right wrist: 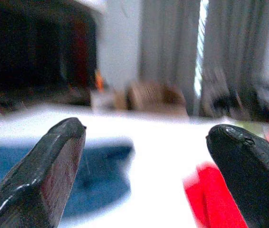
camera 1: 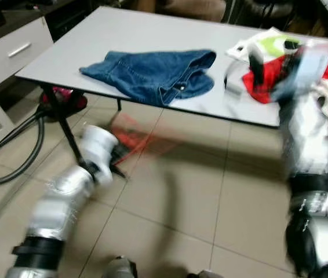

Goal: Hang hanger

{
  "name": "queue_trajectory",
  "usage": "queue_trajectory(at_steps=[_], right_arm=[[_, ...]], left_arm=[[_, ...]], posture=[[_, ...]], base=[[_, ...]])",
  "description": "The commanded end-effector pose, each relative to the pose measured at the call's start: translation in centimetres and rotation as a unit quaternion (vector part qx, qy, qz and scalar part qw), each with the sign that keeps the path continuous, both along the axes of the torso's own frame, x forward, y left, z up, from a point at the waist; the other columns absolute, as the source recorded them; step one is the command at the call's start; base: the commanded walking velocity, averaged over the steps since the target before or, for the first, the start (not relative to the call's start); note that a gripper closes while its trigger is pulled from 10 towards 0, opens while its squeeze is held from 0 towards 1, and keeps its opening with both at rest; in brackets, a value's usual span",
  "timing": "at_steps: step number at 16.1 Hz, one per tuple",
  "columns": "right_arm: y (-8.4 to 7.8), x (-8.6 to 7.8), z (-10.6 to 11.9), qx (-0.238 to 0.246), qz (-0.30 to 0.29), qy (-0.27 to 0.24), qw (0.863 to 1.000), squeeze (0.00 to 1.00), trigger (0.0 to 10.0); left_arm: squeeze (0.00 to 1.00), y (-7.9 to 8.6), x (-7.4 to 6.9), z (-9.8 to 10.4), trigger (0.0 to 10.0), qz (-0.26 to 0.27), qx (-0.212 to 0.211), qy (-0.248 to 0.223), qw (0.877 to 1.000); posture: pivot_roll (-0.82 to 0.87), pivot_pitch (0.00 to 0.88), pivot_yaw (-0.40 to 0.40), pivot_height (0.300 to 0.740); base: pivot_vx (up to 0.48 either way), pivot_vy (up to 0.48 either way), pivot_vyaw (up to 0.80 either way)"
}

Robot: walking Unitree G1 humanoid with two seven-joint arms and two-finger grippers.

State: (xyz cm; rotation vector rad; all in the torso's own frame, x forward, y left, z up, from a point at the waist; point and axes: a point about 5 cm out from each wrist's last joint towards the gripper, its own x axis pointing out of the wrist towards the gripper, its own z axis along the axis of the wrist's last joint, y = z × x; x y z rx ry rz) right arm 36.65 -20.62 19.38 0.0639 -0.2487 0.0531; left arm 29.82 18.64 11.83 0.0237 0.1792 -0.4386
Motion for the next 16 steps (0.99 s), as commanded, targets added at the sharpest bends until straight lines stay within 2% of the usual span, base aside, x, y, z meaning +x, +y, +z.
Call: queue_trajectory(at_steps=[1, 2, 4, 5, 7, 8, 9, 10, 11, 12, 13, 15, 16], right_arm=[[0.7, -0.4, -1.6, -0.002, 0.000, 0.024, 1.000, 1.00, 10.0], [2.0, -0.6, -2.3, -0.014, 0.015, 0.027, 0.999, 1.00, 10.0], [2.7, -0.3, -1.9, -0.035, 0.016, 0.014, 0.999, 1.00, 10.0], [3.3, -0.3, -2.1, -0.038, 0.022, 0.014, 0.999, 0.00, 10.0], [3.8, -1.1, -3.7, -0.019, 0.020, 0.043, 0.999, 0.00, 10.0], [3.8, -2.1, -5.1, -0.007, -0.001, 0.067, 0.998, 0.00, 10.0], [3.6, -3.3, -6.1, -0.008, -0.026, 0.078, 0.997, 0.00, 10.0], [3.3, -5.3, -7.7, -0.022, -0.044, 0.095, 0.994, 0.00, 10.0], [3.0, -6.5, -8.5, -0.035, -0.050, 0.101, 0.993, 0.00, 10.0], [2.5, -7.5, -9.1, -0.056, -0.060, 0.106, 0.991, 0.00, 10.0], [2.4, -8.0, -9.6, -0.063, -0.062, 0.115, 0.989, 0.00, 10.0], [3.7, -8.1, -10.4, -0.067, -0.037, 0.134, 0.988, 0.00, 10.0], [4.4, -7.7, -10.2, -0.069, -0.022, 0.127, 0.989, 0.00, 10.0]], left_arm=[[0.00, -0.4, -0.3, 0.3, 0.0, 0.013, -0.016, -0.007, 1.000], [0.00, -1.0, -0.6, 0.7, 0.0, 0.003, -0.023, -0.018, 1.000], [0.00, -1.5, -0.7, 0.5, 0.0, 0.009, -0.019, -0.018, 1.000], [0.00, -1.5, -0.9, 0.3, 0.0, 0.026, -0.016, -0.019, 0.999], [0.00, -0.9, -1.0, 0.4, 0.0, 0.111, -0.032, -0.032, 0.993], [0.00, -0.2, -1.6, 0.8, 0.0, 0.175, -0.052, -0.047, 0.982], [0.00, 0.2, -2.4, 1.0, 0.0, 0.216, -0.058, -0.054, 0.973], [0.00, 0.6, -3.6, 1.3, 6.6, 0.247, -0.049, -0.062, 0.966], [0.00, 0.7, -4.4, 1.7, 10.0, 0.260, -0.032, -0.074, 0.962], [0.00, -0.1, -4.8, 2.6, 10.0, 0.247, -0.012, -0.100, 0.964], [0.00, -0.6, -4.9, 2.6, 10.0, 0.238, -0.014, -0.103, 0.966], [0.00, -0.8, -4.3, 1.7, 10.0, 0.246, -0.034, -0.080, 0.965], [0.00, -1.0, -4.0, 1.8, 10.0, 0.237, -0.045, -0.088, 0.966]], posture=[[0.05, 0.046, -0.015, 0.740], [0.06, 0.051, -0.016, 0.740], [0.07, 0.051, -0.020, 0.740], [0.07, 0.052, -0.020, 0.740], [0.07, 0.049, -0.017, 0.740], [0.07, 0.049, -0.016, 0.740], [0.06, 0.047, -0.015, 0.740], [0.06, 0.051, -0.015, 0.740], [0.05, 0.056, -0.018, 0.740], [0.05, 0.067, -0.030, 0.740], [0.06, 0.067, -0.031, 0.740], [0.06, 0.073, -0.027, 0.740], [0.06, 0.069, -0.022, 0.740]], base=[[0.000, 0.000, 0.00], [0.000, 0.000, 0.00], [0.000, 0.000, 0.00], [0.000, 0.000, 0.00], [0.000, 0.000, 0.00], [0.000, 0.000, 0.00], [0.000, 0.000, 0.00], [0.000, 0.000, 0.00], [0.000, 0.000, 0.00], [0.000, 0.000, 0.00], [0.000, 0.000, 0.00], [0.000, 0.000, 0.00], [0.000, 0.000, 0.00]])
